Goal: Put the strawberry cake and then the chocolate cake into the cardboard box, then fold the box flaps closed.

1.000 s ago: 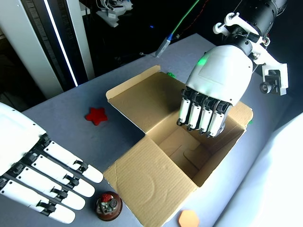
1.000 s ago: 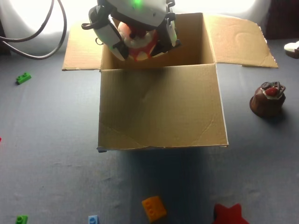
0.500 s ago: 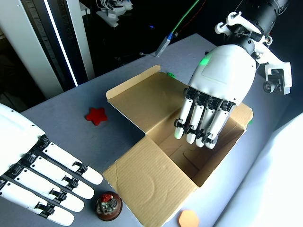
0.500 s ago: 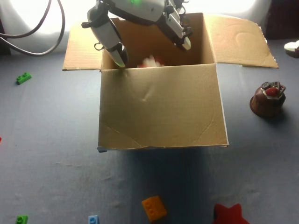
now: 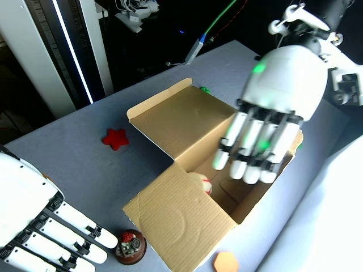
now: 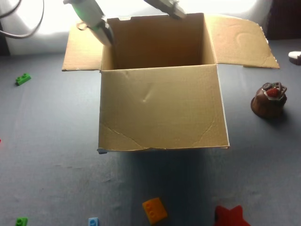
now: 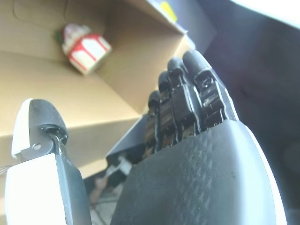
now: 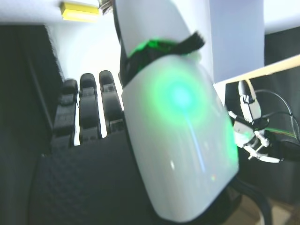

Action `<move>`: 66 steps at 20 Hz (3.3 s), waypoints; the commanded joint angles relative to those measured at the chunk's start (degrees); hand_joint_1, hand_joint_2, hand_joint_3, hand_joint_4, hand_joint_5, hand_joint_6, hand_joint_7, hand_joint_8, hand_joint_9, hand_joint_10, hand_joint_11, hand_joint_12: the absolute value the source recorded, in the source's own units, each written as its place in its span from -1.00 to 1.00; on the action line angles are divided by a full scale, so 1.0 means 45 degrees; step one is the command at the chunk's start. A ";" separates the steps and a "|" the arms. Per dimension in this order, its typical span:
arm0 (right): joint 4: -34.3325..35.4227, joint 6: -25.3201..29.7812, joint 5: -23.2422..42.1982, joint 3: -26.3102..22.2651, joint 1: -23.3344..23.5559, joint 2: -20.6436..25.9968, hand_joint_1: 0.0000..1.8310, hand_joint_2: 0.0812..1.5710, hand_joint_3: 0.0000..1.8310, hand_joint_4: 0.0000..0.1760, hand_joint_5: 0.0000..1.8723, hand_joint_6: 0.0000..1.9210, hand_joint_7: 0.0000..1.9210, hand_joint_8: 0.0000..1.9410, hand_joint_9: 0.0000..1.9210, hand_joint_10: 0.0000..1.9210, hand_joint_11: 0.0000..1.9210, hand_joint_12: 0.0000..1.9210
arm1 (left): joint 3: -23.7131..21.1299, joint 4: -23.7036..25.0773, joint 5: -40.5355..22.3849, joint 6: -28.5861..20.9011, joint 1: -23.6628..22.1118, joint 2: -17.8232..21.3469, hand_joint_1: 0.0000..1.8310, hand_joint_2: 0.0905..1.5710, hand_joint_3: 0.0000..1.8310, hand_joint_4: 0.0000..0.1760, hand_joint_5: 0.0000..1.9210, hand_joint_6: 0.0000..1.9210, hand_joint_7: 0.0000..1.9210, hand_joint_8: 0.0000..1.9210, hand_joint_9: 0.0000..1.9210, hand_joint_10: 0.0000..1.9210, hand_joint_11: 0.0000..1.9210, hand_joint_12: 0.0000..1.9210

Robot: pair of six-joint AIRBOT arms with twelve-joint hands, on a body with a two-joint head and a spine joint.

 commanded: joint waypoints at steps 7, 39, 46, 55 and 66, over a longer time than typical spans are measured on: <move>-0.0052 0.0537 0.2324 0.1440 -0.0340 -0.1729 0.20 0.25 -0.99 -1.00 -1.00 -1.00 -1.00 -1.00 -0.97 -1.00 -1.00 -1.00 | -0.1215 0.0594 -0.0436 -0.0794 -0.0638 0.2409 -0.79 0.40 -0.98 -0.81 -0.85 -1.00 -0.72 -1.00 -0.72 -1.00 -1.00 -0.08; 0.2963 -0.0299 0.1754 0.4981 -0.0484 -0.5312 0.31 0.27 -0.99 -1.00 -0.97 -0.99 -0.94 -0.99 -0.92 -0.98 -0.99 -1.00 | -0.6678 -0.1963 -0.0404 -0.2494 0.2200 0.9892 -1.00 0.43 -1.00 -1.00 -0.89 -1.00 -0.82 -1.00 -0.82 -1.00 -1.00 -0.43; 0.2961 -0.0303 0.1670 0.4983 -0.0460 -0.5271 0.27 0.29 -0.99 -1.00 -0.97 -0.99 -0.91 -0.99 -0.92 -0.99 -0.98 -0.99 | -0.7067 -0.1926 -0.0509 -0.2846 0.2489 1.0129 -1.00 0.44 -1.00 -1.00 -0.89 -1.00 -0.83 -1.00 -0.83 -1.00 -1.00 -0.49; 0.2961 -0.0304 0.1615 0.4980 -0.0504 -0.5243 0.26 0.27 -0.99 -1.00 -0.98 -1.00 -0.88 -1.00 -0.90 -1.00 -1.00 -0.94 | -0.7178 -0.1736 -0.0431 -0.2974 0.2377 1.0489 -1.00 0.44 -1.00 -1.00 -0.91 -1.00 -0.83 -1.00 -0.82 -1.00 -1.00 -0.49; 0.2958 -0.0292 0.1607 0.4988 -0.0516 -0.5266 0.26 0.31 -1.00 -1.00 -0.89 -0.98 -0.82 -1.00 -0.81 -0.99 -0.99 -0.65 | -0.6431 -0.1560 -0.0421 -0.2850 0.1857 1.0081 -1.00 0.43 -1.00 -1.00 -0.88 -0.99 -0.83 -1.00 -0.83 -1.00 -1.00 -0.49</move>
